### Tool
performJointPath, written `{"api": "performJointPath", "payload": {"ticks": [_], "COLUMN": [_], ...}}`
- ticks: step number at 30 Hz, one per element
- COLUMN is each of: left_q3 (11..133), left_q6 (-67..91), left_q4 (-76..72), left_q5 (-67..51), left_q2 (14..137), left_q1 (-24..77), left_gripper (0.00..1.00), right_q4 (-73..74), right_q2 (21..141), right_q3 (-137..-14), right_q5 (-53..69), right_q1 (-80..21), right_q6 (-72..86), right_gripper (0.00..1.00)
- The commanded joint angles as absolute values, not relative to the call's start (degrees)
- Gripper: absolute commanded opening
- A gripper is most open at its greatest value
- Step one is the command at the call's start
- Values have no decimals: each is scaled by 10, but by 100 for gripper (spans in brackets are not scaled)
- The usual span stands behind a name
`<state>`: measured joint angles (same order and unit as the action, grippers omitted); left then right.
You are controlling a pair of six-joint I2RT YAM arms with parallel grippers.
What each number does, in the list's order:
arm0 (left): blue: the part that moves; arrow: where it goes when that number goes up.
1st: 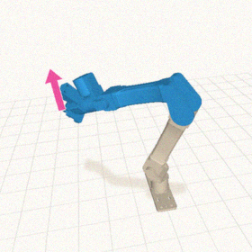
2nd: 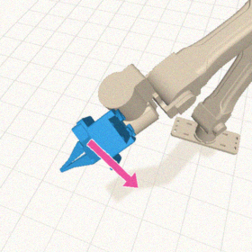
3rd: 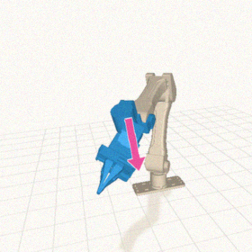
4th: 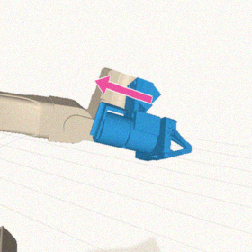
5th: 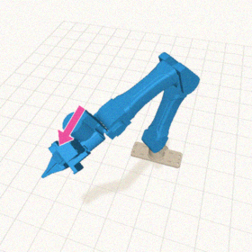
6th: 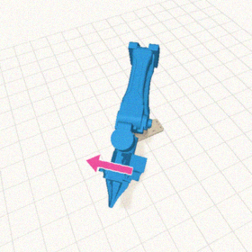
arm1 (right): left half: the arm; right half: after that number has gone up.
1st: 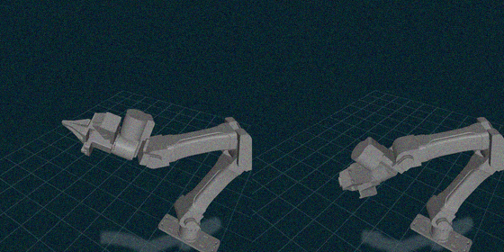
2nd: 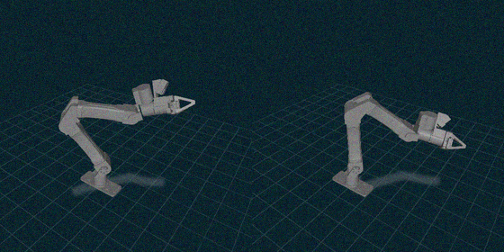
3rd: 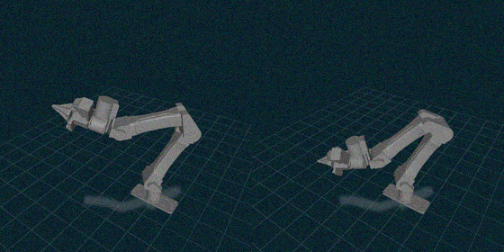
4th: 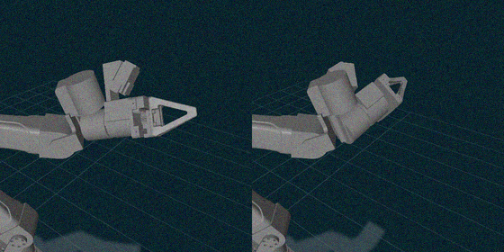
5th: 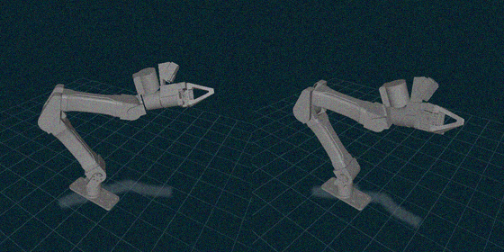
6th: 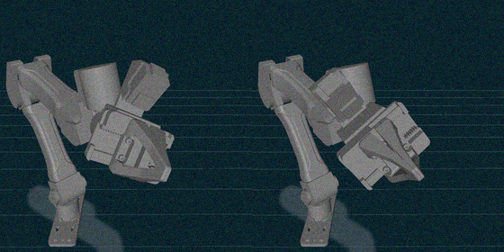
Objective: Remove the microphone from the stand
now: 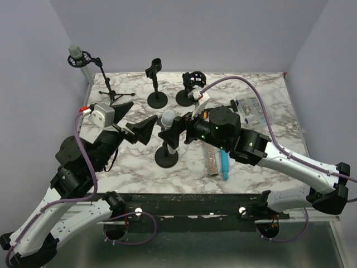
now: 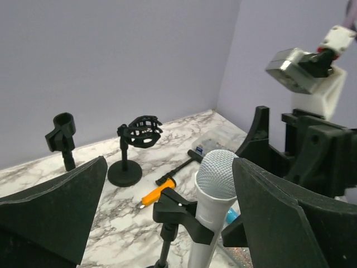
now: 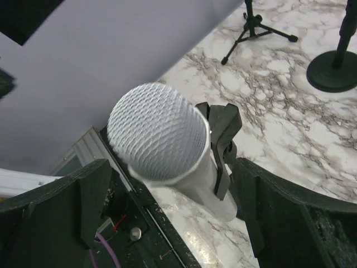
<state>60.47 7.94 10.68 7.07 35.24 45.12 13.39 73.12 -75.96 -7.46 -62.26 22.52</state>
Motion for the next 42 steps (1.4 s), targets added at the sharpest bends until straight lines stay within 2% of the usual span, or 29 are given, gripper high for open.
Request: {"api": "performJointPath", "payload": {"ticks": [1,6,13,15,19,21,23,27,35,38,42], "left_q3": [591,577,562,554,539,538,540,551,553,546,522], "left_q6": [68,67,62,62,64,67,78,136,175,179,209], "left_q4": [90,75,64,54,40,39,48,105,177,165,104], "left_q5": [138,154,198,209,218,220,223,208,86,-24,-195], "left_q2": [343,335,331,326,321,324,331,339,340,346,353], "left_q1": [454,454,454,454,454,454,454,454,436,365,222], "left_gripper": [99,98,98,98,99,99,99,99,98,99,99], "right_q4": [150,185,214,212,191,163,139,86,108,131,118], "right_q2": [745,785,828,833,834,825,814,779,730,739,742], "right_q3": [-792,-849,-890,-891,-878,-856,-833,-783,-757,-767,-763], "right_q5": [-157,-250,-419,-435,-432,-414,-387,-270,60,147,191], "right_q1": [-643,-673,-725,-727,-727,-728,-728,-715,-585,-545,-519], "right_q6": [190,178,166,165,146,125,99,25,-30,-52,-59], "right_gripper": [99,80,79,73,48,28,2,1,1,1,1]}}
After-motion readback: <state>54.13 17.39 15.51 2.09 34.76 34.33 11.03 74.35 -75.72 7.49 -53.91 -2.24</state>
